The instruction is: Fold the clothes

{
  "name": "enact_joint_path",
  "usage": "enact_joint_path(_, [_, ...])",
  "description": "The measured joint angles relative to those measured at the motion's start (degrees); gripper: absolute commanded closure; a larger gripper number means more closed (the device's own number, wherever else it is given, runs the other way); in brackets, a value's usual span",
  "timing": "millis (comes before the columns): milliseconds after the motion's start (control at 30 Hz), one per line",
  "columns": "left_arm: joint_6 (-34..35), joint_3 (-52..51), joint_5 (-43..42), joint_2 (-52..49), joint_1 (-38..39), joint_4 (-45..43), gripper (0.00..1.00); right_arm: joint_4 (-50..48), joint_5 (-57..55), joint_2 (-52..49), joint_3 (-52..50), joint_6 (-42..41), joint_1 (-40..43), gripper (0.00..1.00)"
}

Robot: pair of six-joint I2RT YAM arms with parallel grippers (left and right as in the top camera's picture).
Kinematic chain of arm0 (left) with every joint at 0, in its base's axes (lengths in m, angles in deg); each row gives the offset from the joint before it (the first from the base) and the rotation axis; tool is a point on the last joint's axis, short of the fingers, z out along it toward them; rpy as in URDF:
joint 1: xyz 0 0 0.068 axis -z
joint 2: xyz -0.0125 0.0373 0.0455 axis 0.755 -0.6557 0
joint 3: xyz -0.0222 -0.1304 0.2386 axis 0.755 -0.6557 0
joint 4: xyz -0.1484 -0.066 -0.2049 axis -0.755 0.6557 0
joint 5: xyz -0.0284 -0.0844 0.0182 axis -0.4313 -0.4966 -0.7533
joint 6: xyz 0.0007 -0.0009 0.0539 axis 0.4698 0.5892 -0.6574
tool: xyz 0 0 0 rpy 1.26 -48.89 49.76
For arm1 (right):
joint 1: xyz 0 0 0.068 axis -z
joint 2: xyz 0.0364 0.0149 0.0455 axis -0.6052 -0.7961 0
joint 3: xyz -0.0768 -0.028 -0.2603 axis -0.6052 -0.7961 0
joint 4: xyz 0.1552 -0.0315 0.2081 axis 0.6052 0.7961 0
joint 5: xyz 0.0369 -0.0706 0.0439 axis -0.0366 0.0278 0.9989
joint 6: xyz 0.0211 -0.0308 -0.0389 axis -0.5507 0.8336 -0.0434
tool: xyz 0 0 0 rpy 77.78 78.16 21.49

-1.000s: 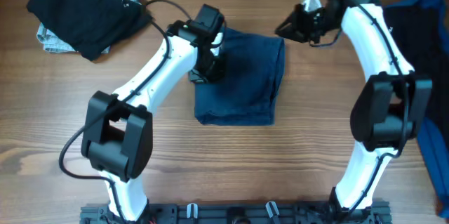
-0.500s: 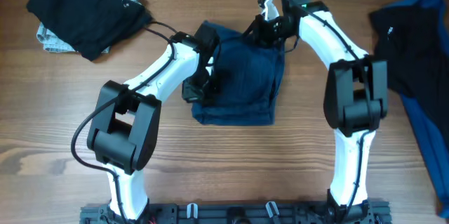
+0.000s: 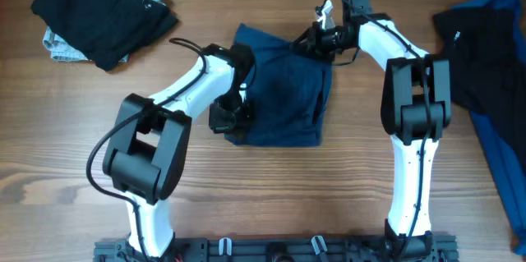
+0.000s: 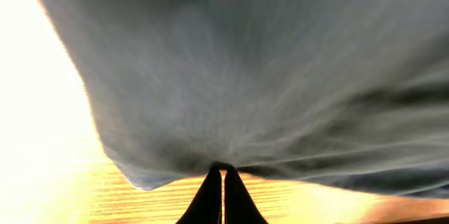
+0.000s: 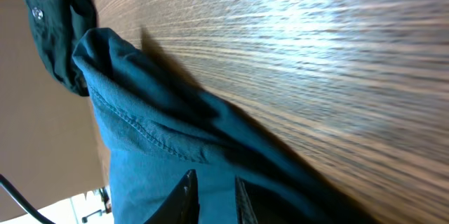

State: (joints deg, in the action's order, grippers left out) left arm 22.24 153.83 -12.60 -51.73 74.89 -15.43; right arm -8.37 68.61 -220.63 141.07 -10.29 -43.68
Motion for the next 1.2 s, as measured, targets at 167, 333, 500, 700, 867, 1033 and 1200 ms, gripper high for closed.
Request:
enact_joint_path(167, [-0.02,-0.46,0.76,0.94,0.76,-1.36,0.96,3.23,-0.28,0.0,1.9,-0.17,1.73,0.53])
enact_joint_path(333, [-0.22,-0.59,5.11,10.19,0.76,-2.82,0.77,8.74,-1.99,3.45,4.94,0.74,4.02,0.25])
enact_joint_path(500, [-0.44,-0.55,8.0,15.43,-0.09,-10.69,0.14,17.29,-4.68,16.46,6.54,2.03,5.01,0.2])
enact_joint_path(700, [-0.96,-0.66,8.61,14.67,-6.05,-20.2,0.0,33.64,-17.81,25.73,7.89,3.5,4.83,0.16])
enact_joint_path(867, [-4.81,-0.66,1.49,11.3,-11.3,-24.13,0.0,40.44,-22.77,25.81,7.87,5.99,4.66,0.23])
enact_joint_path(1033, [-6.91,-0.66,-5.51,4.26,-11.61,-27.02,0.0,42.51,-24.06,26.05,7.87,7.52,1.99,0.24])
enact_joint_path(1200, [-8.0,-0.7,-6.78,2.69,-11.65,-29.22,0.0,45.55,-28.33,31.41,7.87,7.41,-0.79,0.25])
